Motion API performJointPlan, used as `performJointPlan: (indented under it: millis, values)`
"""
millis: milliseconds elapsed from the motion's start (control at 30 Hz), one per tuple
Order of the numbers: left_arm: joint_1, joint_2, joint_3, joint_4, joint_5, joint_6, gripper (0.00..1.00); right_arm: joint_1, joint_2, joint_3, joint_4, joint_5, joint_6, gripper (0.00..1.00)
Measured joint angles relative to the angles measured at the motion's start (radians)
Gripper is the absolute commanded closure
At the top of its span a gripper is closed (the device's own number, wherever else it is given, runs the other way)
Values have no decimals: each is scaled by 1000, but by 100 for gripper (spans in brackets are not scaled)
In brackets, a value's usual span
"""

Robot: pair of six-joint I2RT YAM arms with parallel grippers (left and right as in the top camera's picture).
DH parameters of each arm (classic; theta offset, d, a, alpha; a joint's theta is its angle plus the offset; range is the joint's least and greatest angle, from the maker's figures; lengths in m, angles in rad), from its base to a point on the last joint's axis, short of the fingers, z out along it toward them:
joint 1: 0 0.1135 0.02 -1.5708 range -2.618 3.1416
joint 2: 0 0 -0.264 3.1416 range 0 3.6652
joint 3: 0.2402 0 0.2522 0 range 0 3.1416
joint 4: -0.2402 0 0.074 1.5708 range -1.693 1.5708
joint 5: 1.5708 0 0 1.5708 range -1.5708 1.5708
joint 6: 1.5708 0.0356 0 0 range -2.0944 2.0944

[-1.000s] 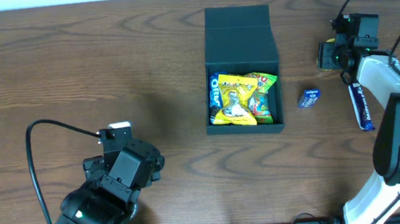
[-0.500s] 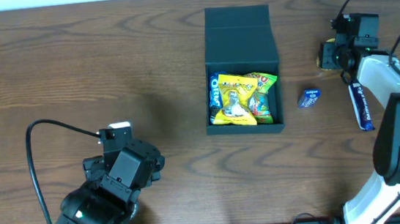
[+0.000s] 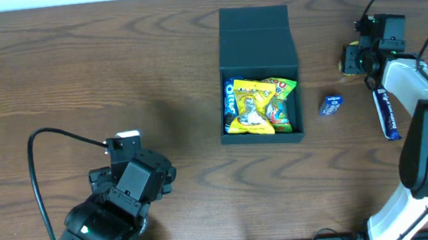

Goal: Pack container
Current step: 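Lower the right gripper onto the yellow Mentos tube and grasp it, then lift the Mentos tube with the right gripper and carry it into the box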

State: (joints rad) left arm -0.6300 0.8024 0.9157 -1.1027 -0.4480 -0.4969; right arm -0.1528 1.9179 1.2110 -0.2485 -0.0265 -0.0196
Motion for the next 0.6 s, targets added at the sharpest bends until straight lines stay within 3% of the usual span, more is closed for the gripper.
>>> performJointPlan:
  millis: [100,400,600]
  values:
    - [0,0,0,0,0,0,5,0,0,0,-1,0,8,99]
    - [0,0,0,0,0,0,5,18,-12,4,-40,5,11,99]
    - [0,0,0,0,0,0,5,40,-120,3,-137,4,36,99]
